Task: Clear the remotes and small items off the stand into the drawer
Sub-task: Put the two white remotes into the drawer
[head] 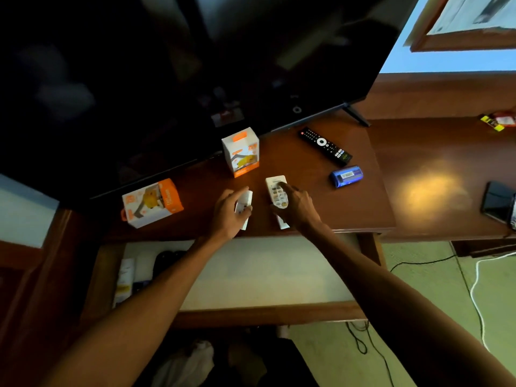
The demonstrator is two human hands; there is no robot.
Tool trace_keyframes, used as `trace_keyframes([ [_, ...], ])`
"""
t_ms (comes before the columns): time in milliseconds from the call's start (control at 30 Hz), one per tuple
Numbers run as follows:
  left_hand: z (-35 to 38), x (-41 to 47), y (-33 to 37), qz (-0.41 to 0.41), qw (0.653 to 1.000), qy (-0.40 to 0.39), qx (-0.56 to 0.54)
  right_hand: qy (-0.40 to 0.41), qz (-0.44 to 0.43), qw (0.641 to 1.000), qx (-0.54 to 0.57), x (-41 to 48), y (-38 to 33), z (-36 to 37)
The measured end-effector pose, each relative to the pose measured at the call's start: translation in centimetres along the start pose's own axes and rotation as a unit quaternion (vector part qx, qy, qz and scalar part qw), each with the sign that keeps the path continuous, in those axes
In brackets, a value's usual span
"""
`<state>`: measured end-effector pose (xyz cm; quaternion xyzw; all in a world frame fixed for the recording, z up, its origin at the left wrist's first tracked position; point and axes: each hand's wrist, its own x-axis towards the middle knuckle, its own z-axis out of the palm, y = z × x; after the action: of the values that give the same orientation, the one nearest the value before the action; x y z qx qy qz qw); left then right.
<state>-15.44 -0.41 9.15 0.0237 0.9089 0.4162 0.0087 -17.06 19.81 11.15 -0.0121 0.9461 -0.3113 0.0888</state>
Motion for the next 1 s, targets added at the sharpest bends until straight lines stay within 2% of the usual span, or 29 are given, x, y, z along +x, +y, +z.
trace_keyframes([
  [200,-5.3,-6.8,-4.8,0.026,0.999,-0.046,0.012,0.012,-0.044,0.999,0.027,-6.2,-6.0,4.5],
  [433,-8.3,-15.3,-11.1,0.038,0.991,-0.108,0.065,-0.034,-0.075,0.996,0.034,-13.4,-8.5,10.3],
  [767,-4.0,-14.9,-15.0,-0.084,0.985,-0.127,0.080,-0.107,0.002,0.994,0.005,-13.9,-6.8,17.1],
  [1000,-0.3,-13.1,-17.0,-0.092,0.972,-0.145,0.157,-0.115,0.063,0.991,-0.014,-10.9,-4.7,20.8],
])
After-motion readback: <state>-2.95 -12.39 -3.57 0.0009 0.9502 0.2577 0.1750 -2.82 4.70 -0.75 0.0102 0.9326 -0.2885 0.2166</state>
